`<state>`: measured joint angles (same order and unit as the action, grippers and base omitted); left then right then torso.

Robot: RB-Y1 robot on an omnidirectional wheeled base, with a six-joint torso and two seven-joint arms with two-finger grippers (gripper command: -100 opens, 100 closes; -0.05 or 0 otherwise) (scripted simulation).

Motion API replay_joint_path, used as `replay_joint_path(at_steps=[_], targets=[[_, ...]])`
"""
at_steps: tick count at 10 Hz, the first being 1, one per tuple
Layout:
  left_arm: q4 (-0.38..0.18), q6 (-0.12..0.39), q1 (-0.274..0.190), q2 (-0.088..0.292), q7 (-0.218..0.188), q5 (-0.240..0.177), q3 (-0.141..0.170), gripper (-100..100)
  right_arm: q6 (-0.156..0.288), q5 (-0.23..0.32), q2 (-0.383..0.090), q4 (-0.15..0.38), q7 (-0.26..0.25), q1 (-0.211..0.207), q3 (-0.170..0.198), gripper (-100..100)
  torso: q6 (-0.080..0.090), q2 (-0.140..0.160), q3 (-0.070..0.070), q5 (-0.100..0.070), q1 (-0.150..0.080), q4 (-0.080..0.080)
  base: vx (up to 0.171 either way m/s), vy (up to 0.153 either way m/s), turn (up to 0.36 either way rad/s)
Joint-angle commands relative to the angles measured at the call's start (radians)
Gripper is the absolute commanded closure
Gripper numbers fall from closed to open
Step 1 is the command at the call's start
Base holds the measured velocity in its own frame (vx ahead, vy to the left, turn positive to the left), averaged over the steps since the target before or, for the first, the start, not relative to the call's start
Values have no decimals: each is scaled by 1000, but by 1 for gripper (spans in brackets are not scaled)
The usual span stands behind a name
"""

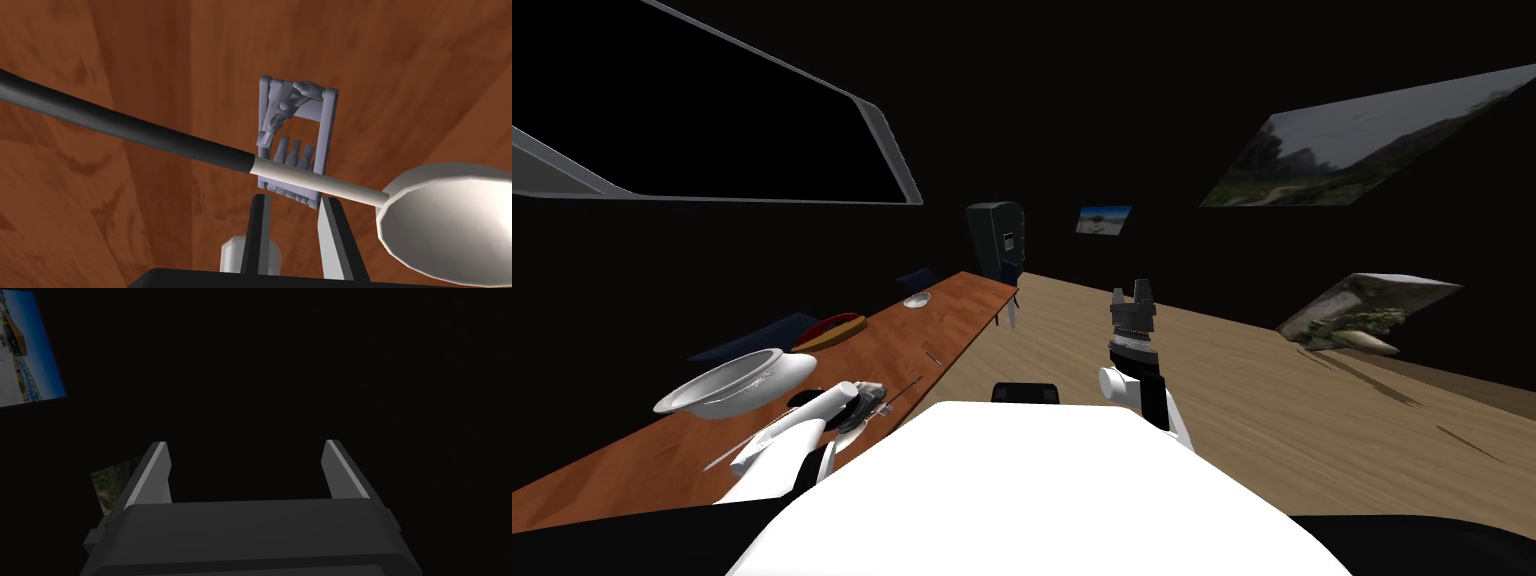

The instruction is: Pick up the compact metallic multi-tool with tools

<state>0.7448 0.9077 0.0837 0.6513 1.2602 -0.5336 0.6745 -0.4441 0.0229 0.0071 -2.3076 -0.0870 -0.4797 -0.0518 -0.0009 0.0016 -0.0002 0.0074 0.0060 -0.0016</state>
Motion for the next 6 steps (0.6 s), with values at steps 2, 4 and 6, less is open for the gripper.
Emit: replay_joint_path(at_steps=[2, 4, 6], targets=[[74, 19, 12, 10, -81, -2, -81, 100, 0, 0, 0, 0, 0, 0, 0, 0, -1, 0, 0, -1, 2, 0, -22, 57, 72], [110, 35, 23, 21, -132, -6, -130, 100, 0, 0, 0, 0, 0, 0, 0, 0, 1, -1, -1, -1, -1, 0, -11, 23, 28], [137, 35, 23, 21, -180, -6, -162, 100, 0, 0, 0, 0, 0, 0, 0, 0, 0, -1, -1, -1, -1, 0, -17, 28, 27]])
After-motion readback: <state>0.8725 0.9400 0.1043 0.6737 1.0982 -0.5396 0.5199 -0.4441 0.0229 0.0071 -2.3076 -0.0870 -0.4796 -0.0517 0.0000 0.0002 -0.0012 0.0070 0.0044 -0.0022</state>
